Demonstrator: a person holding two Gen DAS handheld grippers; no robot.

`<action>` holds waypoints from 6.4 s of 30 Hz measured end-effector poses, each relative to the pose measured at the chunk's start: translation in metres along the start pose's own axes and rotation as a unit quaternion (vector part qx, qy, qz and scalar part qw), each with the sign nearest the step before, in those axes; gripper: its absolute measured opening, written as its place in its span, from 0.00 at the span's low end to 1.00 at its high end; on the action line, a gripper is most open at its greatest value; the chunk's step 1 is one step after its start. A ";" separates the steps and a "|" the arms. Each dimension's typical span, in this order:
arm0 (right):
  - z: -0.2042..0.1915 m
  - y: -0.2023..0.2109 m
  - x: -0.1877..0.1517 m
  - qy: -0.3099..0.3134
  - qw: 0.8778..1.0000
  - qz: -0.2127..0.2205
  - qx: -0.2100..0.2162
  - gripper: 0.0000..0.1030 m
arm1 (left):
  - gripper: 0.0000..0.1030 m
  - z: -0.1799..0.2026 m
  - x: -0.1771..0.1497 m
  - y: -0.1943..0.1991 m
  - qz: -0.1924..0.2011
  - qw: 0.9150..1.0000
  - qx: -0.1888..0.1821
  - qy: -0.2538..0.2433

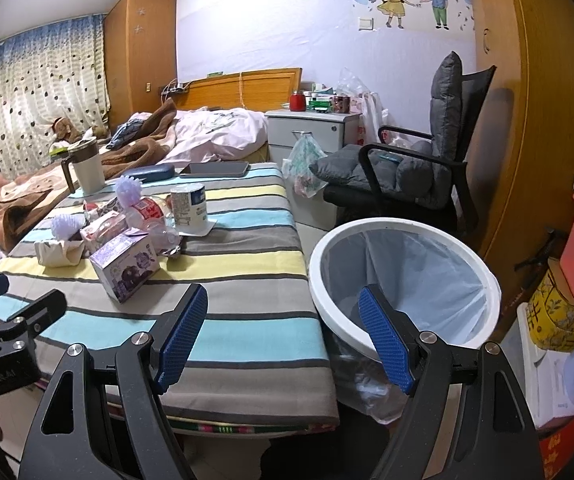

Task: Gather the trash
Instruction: 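Reach the right tool to the purple milk carton and close on it, then grasp the white cloth bag with the left tool while the right tool holds the carton, then carry carton and cloth bag over the bin and open both tools to drop them, then move both open tools back from the bin toward the table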

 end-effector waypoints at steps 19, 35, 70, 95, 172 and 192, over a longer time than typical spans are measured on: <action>-0.085 -0.043 -0.002 -0.009 0.988 -0.053 0.142 0.77 | 0.99 -0.120 -0.010 -0.031 -0.037 0.996 0.051 0.064; -0.133 -0.071 -0.007 0.007 0.985 -0.082 0.152 0.72 | 0.99 -0.167 0.010 -0.096 -0.058 0.997 0.011 0.045; -0.078 -0.075 -0.007 -0.010 0.993 -0.077 0.084 0.39 | 0.96 -0.149 0.027 -0.113 -0.055 0.994 -0.088 -0.033; -0.075 -0.076 -0.008 -0.007 0.992 -0.080 0.093 0.39 | 0.48 -0.110 -0.004 -0.136 -0.137 0.975 -0.169 -0.038; 0.145 -0.050 -0.009 -0.050 0.993 -0.081 -0.076 0.59 | 0.70 0.226 0.021 -0.097 -0.114 0.937 -0.317 -0.097; 0.118 -0.035 0.010 -0.045 0.996 -0.038 -0.068 0.59 | 0.74 0.166 0.045 -0.068 -0.054 0.962 -0.258 -0.074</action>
Point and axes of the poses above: each gripper's, at about its wrist camera, not at the fingertips, and y roughly against the way its jaws point, z to its right, x to its top, the point moved 4 cm from there along -y, roughly the way its jaws point, and after that the axes turned 12 degrees about z, right-handed, at the moved point
